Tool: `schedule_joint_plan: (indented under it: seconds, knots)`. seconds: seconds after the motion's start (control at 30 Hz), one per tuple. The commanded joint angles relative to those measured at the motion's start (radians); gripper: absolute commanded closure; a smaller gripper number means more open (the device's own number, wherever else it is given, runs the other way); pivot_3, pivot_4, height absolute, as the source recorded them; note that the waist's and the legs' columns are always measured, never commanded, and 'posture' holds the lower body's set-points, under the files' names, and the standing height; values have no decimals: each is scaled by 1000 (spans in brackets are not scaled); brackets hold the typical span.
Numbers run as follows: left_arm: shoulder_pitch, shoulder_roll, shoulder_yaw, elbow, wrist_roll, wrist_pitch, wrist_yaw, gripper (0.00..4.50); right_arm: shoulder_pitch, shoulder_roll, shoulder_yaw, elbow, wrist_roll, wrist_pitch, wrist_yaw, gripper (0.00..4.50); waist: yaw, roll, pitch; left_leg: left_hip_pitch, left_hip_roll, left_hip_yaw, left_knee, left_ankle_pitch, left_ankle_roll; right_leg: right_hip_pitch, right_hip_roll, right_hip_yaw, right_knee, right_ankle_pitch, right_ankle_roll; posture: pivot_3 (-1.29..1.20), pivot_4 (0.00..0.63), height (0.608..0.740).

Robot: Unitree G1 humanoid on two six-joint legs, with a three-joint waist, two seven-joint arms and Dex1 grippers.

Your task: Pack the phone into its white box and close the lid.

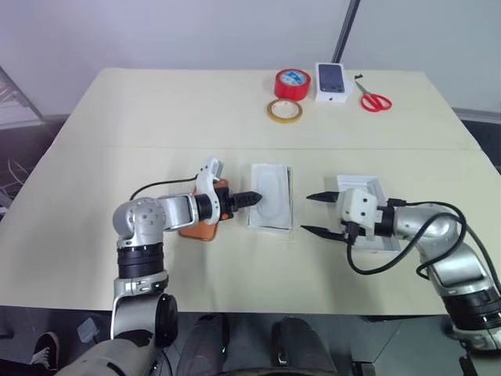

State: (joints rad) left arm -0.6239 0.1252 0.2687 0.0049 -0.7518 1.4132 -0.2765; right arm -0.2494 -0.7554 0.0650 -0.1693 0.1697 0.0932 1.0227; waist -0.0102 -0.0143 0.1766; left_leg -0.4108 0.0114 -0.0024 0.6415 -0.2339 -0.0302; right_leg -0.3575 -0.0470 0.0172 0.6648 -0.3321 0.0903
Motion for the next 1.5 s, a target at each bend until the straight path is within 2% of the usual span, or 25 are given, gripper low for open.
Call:
schedule_joint_plan:
  seconds: [0.03, 0.1, 0.17, 0.23, 0.33, 0.37, 0.57, 0.67, 0.8, 1.0, 1.33, 1.5]
  knots:
    - [-29, 4, 28, -20, -21, -30, -12, 1277, -35, 56, -26, -33, 55, 17, -39, 1131, 0, 0, 0, 0, 0, 0, 0, 0, 0, 0, 0, 0, 0, 0, 0, 0, 150, 740]
    - [-28, 14, 21, -34, -15, -47, -16, 1277, -68, 99, -26, -44, 91, 50, -56, 1131, -2, 0, 0, 0, 0, 0, 0, 0, 0, 0, 0, 0, 0, 0, 0, 0, 150, 740]
    - [-15, 48, -21, -70, 14, -112, -44, 1246, -124, 161, -19, -29, 119, 82, -87, 1661, -6, 0, 1, 0, 0, 0, 0, 0, -1, 0, 0, 0, 0, 0, 0, 0, 150, 740]
    - [5, 97, -75, -111, 47, -195, -93, 1246, -164, 202, 5, 7, 89, 74, -115, 2459, -4, 0, 1, 0, 1, 0, -1, 1, -2, -1, 1, 0, 1, 0, 0, 0, 150, 740]
    - [54, 156, -118, -169, 80, -342, -175, 1246, -210, 258, 58, 85, 8, 19, -162, 4032, -2, 0, 1, 1, 0, 0, -5, 4, -6, -2, 0, 0, -1, 0, 0, 0, 150, 740]
    - [80, 178, -129, -186, 104, -413, -208, 1246, -223, 278, 82, 112, -18, -2, -174, 4417, -1, 0, 1, 1, 0, 0, -7, 4, -6, -2, 0, 0, -1, 0, 0, 0, 150, 740]
    - [302, 386, -179, -154, 342, -971, -456, 1246, -287, 364, 240, 297, -215, -101, -249, 4417, -10, 1, 1, 0, 1, 3, -12, 5, -7, -8, 0, 3, -1, 0, -2, 0, 150, 740]
    - [346, 402, -85, -155, 236, -973, -519, 1246, -310, 376, 267, 350, -273, -133, -277, 4417, -2, 1, 2, -1, 1, 4, -13, 4, -5, -9, 0, 3, -1, 1, -4, 0, 150, 740]
    - [388, 424, -73, -153, 270, -1021, -521, 1246, -313, 298, 322, 423, -382, -222, -260, 4417, 1, 0, 2, -1, 1, 3, -11, 3, -2, -8, -2, 1, -1, 2, -5, 0, 150, 740]
    - [432, 397, -76, -192, 267, -1039, -486, 1246, -277, 225, 303, 427, -358, -232, -191, 4417, -3, 0, 1, 0, 1, 2, -11, 2, -1, -7, -3, 1, -1, 2, -5, 0, 150, 740]
    - [428, 385, -87, -195, 272, -1026, -458, 1246, -271, 234, 298, 391, -357, -190, -183, 4417, -2, 0, 1, 1, 2, 2, -11, 2, -1, -6, -2, 0, 0, 2, -5, 0, 150, 740]
    - [414, 395, -81, -187, 242, -956, -455, 1246, -274, 263, 285, 362, -329, -154, -185, 4417, -5, 0, 1, 1, 2, 2, -11, 2, -1, -6, -1, 0, 0, 2, -5, 0, 150, 740]
